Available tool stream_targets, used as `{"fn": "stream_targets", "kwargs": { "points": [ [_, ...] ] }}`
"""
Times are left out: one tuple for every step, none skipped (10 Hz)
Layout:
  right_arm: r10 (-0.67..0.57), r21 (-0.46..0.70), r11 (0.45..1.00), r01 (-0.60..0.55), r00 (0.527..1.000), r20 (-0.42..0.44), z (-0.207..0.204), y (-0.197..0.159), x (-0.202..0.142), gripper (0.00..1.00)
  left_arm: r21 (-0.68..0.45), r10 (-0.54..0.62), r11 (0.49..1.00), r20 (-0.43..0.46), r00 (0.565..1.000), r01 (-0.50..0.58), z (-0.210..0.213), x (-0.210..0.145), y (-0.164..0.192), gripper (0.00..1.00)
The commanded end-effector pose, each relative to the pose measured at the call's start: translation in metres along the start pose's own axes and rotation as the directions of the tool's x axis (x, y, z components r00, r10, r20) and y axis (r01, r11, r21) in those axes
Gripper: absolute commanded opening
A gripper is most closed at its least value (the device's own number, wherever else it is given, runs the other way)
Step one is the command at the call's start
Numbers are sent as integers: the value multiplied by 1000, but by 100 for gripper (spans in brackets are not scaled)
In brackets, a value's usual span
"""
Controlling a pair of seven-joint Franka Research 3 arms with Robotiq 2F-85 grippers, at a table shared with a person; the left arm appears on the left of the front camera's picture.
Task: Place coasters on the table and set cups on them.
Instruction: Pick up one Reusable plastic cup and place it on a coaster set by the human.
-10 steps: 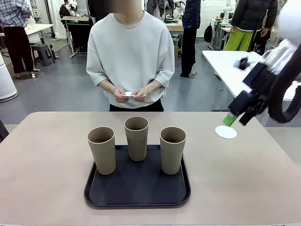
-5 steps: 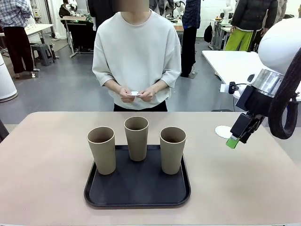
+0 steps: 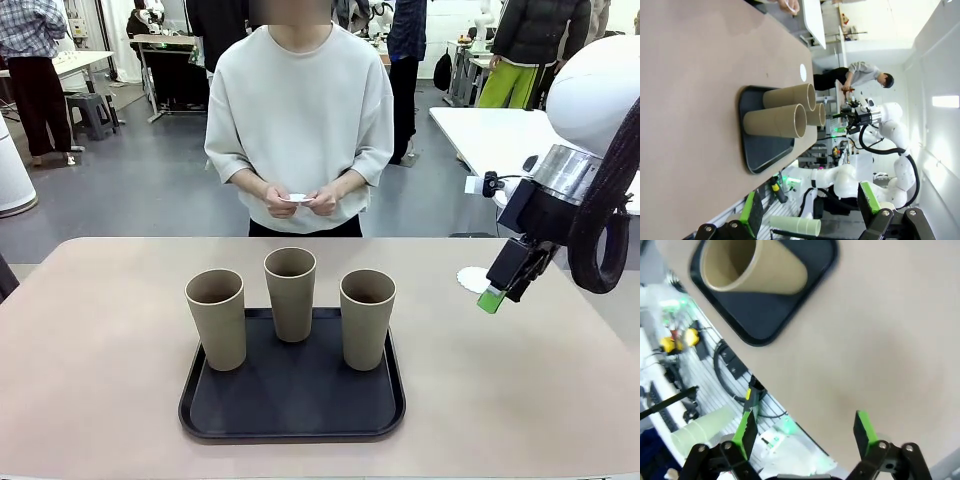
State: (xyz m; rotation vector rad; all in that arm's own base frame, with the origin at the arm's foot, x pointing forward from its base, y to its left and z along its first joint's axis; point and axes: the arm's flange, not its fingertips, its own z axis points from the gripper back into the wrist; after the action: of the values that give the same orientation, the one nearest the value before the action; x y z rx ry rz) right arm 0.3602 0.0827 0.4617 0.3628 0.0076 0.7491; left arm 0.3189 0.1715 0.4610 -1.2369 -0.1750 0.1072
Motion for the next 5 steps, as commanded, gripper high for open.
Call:
{"fn": "stream_targets", "kwargs": {
  "points": [
    [357, 62, 927, -369, 923, 144, 8, -14, 1, 100, -12, -7, 1000, 3, 1000, 7, 1, -1, -2, 100],
    [484, 108, 848, -518, 842, 238, 8, -21, -1, 100, -12, -7, 1000, 3, 1000, 7, 1, -1, -2, 100],
    [553, 143, 776, -614, 772, 314, 3, -31, -4, 100, -12, -7, 1000, 3, 1000, 7, 1, -1, -2, 100],
    [577, 161, 707, -689, 693, 433, -2, -43, -15, 100, -12, -7, 1000, 3, 1000, 7, 1, -1, -2, 100],
    [566, 128, 679, -723, 627, 536, -8, -51, -26, 100, -12, -7, 1000, 3, 1000, 7, 1, -1, -2, 100]
  ]
}}
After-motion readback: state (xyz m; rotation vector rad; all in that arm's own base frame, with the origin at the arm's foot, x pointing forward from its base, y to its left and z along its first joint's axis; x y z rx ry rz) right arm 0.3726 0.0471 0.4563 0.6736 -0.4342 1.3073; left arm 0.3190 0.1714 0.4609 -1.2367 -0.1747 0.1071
